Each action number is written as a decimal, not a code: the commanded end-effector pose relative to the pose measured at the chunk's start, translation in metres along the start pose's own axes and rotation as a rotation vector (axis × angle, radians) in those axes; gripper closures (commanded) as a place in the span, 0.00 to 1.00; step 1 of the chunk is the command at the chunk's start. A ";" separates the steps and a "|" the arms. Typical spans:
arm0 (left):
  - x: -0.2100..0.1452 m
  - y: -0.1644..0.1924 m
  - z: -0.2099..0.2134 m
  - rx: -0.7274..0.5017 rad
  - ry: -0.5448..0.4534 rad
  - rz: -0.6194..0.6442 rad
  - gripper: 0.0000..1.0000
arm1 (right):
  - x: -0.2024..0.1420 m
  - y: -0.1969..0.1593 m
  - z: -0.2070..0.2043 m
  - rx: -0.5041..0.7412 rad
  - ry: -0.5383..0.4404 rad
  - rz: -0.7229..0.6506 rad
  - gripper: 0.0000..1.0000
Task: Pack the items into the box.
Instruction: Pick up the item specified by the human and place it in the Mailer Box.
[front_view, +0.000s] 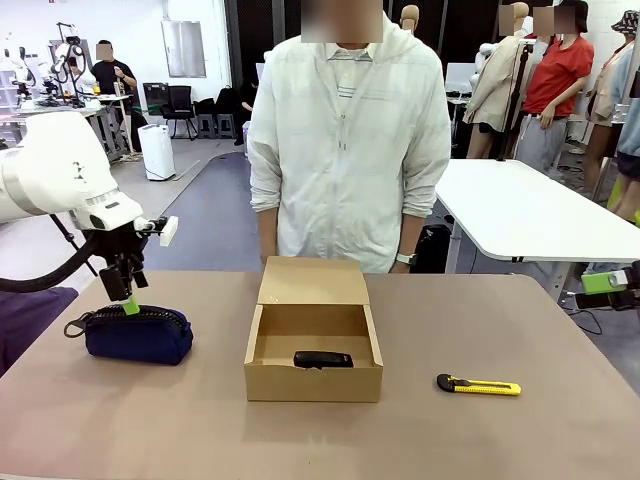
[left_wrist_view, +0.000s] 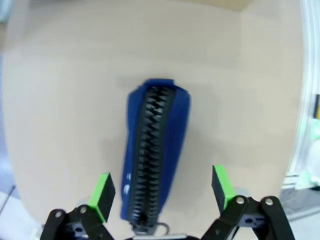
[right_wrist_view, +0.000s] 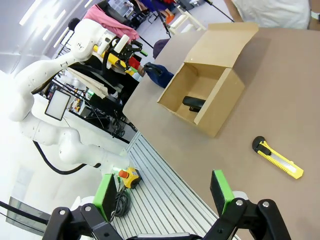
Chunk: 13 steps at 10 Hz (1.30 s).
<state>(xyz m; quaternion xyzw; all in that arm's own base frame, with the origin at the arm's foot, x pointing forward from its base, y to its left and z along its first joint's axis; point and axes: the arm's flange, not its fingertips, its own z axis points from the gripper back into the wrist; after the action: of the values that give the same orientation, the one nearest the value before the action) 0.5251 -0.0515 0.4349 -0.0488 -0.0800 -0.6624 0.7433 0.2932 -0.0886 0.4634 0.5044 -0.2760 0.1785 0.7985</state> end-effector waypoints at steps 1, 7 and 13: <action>-0.004 -0.005 0.000 -0.033 0.013 0.057 0.00 | 0.002 0.002 0.000 0.014 -0.016 0.006 0.00; -0.019 0.021 -0.040 -0.023 0.012 -0.108 0.00 | 0.002 0.002 0.000 0.014 -0.016 0.006 0.00; -0.041 0.026 -0.097 -0.095 0.035 -0.109 0.00 | 0.002 0.002 0.000 0.014 -0.016 0.006 0.00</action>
<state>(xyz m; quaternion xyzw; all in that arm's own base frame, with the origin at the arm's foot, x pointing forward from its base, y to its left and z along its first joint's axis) 0.5515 -0.0290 0.3309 -0.0567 -0.0426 -0.6990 0.7116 0.2931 -0.0886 0.4634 0.5045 -0.2759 0.1786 0.7984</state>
